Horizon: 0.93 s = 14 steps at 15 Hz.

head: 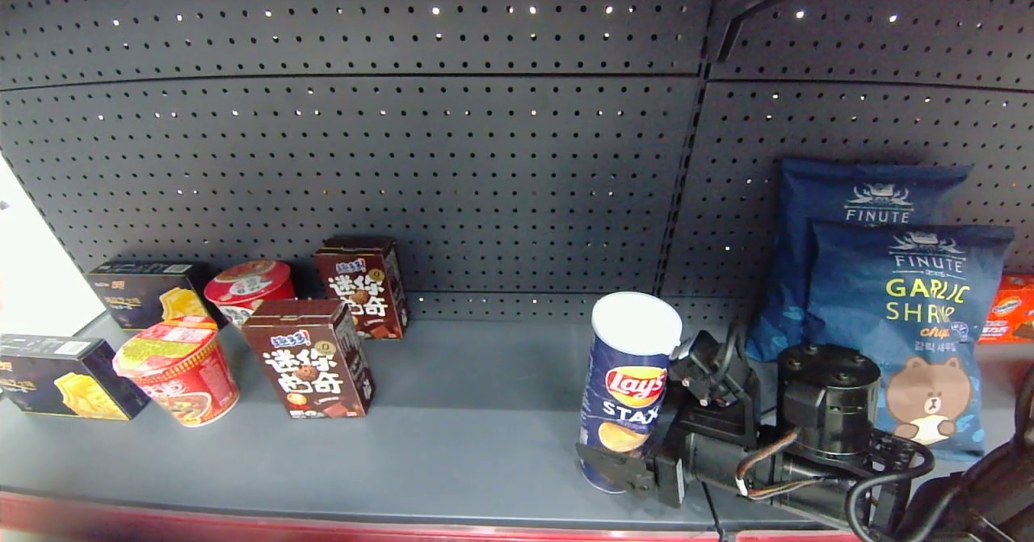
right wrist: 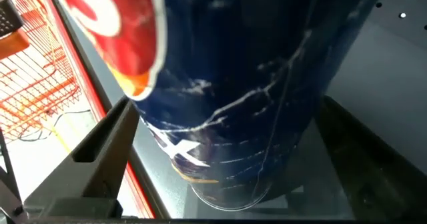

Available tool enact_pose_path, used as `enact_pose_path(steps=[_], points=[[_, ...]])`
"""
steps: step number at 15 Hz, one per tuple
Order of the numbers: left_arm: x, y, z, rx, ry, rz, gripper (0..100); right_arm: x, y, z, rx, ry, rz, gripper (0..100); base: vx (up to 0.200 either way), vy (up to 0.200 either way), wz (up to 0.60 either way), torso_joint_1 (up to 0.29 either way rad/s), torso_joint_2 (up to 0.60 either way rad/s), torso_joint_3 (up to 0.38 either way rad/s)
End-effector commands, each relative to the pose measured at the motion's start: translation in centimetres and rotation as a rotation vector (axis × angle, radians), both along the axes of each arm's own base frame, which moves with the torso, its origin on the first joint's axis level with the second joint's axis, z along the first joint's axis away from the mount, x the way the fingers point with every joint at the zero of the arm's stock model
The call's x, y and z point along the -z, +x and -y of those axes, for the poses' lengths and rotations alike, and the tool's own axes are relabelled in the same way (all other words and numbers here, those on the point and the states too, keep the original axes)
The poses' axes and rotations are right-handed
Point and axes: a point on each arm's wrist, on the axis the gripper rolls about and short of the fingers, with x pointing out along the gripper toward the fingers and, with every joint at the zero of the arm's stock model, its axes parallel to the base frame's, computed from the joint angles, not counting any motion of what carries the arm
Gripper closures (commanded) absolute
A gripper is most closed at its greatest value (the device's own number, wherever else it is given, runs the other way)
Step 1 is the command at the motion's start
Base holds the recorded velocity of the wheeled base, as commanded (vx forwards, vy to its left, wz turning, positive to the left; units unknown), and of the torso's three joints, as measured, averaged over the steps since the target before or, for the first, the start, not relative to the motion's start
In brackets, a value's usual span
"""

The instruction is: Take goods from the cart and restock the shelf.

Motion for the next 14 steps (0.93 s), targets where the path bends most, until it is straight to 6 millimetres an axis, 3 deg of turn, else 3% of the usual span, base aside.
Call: enact_pose_path(steps=[1, 8, 11, 14], points=[[-0.1, 0.0, 0.0, 0.001, -0.001, 0.003, 100, -0.2, -0.4, 0.3, -0.001, 0.002, 0.005, 0, 0.000, 0.000, 0.00, 0.000, 0.00, 0.000], [-0.1, 0.0, 0.0, -0.001, -0.001, 0.002, 100, -0.7, -3.5, 4.0, 0.044, -0.008, -0.009, 0, 0.000, 0.000, 0.00, 0.000, 0.00, 0.000], [-0.6, -0.2, 0.0, 0.008, 0.002, 0.023, 100, -2.2, -7.4, 7.1, 0.066, 0.020, 0.040, 0, 0.000, 0.000, 0.00, 0.000, 0.00, 0.000], [-2.4, -0.7, -0.2, 0.044, 0.047, 0.103, 100, -4.2, -10.1, 10.3, 0.148, 0.036, 0.119, 0, 0.000, 0.000, 0.00, 0.000, 0.00, 0.000]])
